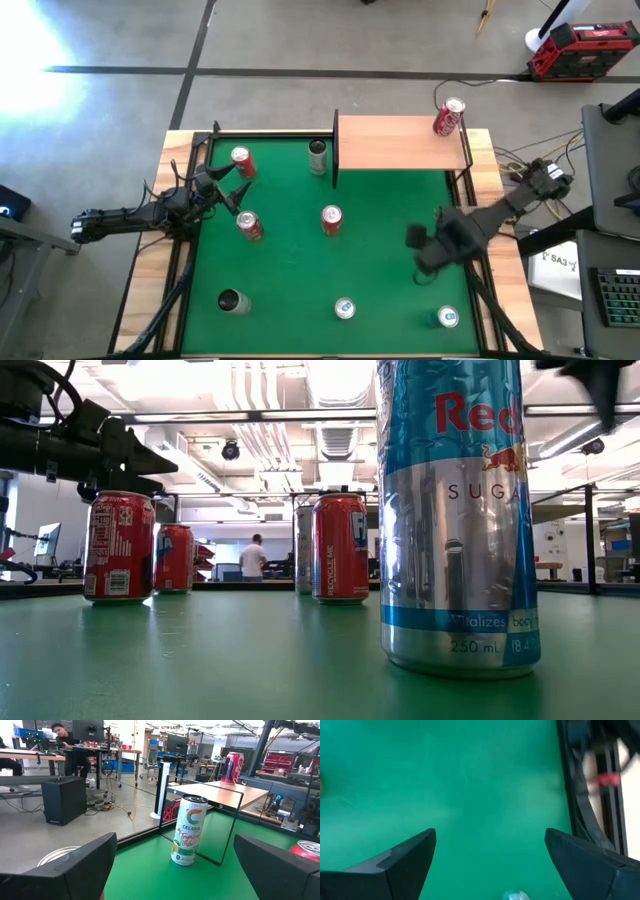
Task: Place canned beverage on shelf
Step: Put the top blue soda can on the shelf
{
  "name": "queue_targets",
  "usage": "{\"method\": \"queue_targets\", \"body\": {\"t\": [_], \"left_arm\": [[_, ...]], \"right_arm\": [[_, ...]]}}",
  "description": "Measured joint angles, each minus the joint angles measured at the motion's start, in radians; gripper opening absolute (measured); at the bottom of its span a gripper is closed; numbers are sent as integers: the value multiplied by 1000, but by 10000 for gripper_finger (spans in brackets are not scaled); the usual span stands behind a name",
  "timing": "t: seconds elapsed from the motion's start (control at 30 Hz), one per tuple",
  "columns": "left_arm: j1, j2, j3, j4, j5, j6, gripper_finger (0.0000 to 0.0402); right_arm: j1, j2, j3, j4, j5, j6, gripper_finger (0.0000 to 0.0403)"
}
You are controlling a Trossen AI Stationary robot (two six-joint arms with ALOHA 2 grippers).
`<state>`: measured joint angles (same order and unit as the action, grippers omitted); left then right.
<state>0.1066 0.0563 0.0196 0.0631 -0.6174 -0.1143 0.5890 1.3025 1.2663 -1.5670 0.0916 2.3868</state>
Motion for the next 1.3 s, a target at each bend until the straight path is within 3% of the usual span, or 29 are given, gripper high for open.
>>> {"method": "queue_targets", "body": {"t": [0.27,0.5,0.87,1.3], "left_arm": [[0,0,0,0,0,0,386],[0,0,0,0,0,0,386],[0,0,0,0,0,0,386],[0,0,0,0,0,0,386]], "right_arm": [[246,98,31,90,-83,245,366],[345,175,92,170,-127,313,366],[402,329,199,201,-152,326,366],[422,406,232,186,-143,493,366]]}}
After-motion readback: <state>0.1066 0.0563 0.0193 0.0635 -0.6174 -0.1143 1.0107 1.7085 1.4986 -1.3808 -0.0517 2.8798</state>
